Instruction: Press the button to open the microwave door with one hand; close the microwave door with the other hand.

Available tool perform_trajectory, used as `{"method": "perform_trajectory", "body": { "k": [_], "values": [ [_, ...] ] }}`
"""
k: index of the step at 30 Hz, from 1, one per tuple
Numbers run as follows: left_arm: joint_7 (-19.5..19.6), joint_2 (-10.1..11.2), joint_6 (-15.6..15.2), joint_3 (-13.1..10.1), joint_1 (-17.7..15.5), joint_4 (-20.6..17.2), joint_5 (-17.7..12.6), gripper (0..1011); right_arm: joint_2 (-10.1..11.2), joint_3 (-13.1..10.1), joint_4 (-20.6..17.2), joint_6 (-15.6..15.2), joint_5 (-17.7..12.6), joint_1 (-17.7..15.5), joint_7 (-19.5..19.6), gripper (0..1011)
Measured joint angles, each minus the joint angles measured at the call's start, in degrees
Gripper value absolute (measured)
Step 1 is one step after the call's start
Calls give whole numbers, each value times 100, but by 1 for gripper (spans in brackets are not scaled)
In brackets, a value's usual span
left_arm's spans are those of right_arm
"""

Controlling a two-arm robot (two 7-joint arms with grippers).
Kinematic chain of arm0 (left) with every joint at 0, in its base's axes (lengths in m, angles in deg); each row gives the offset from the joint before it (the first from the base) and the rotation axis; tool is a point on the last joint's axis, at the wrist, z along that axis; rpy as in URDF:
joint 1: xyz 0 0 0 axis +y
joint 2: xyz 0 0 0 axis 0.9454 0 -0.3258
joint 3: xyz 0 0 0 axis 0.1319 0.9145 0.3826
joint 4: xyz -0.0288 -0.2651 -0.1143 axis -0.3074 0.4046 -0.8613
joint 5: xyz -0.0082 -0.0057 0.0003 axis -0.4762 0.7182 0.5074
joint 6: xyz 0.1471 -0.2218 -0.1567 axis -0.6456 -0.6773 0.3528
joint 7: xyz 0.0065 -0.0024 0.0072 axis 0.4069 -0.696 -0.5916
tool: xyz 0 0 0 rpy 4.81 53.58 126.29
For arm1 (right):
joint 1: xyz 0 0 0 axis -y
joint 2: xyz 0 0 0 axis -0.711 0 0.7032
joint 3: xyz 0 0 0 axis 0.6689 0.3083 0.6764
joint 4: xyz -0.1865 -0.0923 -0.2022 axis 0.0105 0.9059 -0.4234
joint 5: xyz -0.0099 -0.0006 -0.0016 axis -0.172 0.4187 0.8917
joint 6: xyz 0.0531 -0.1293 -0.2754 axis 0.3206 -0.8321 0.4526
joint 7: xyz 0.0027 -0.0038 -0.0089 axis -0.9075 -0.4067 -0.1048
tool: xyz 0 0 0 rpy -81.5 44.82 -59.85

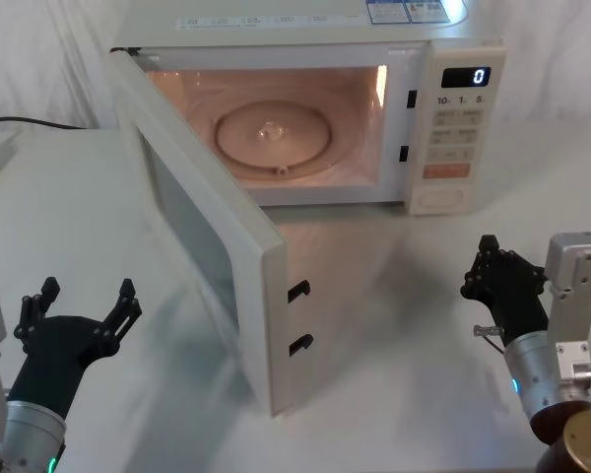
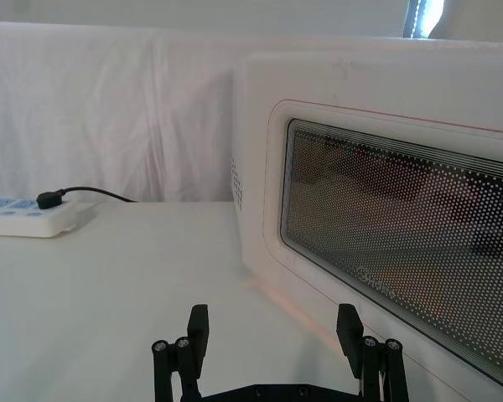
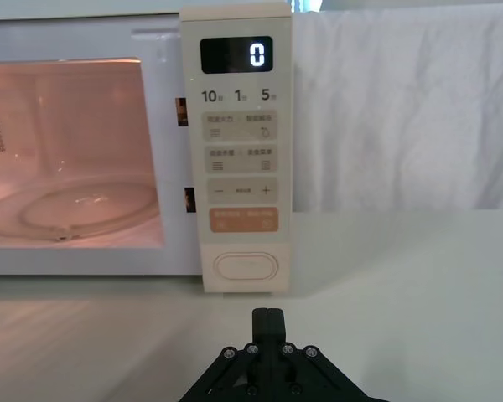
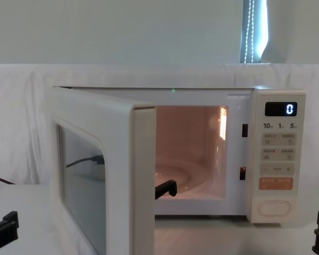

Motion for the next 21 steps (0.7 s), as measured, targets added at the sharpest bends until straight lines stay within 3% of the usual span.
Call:
{"method": "perform_trajectory", "body": {
  "k": [21],
  "values": [
    [0,0,0,0,0,0,0,1001,-6,-69,-12,43,60,-2,21,4]
  ]
}}
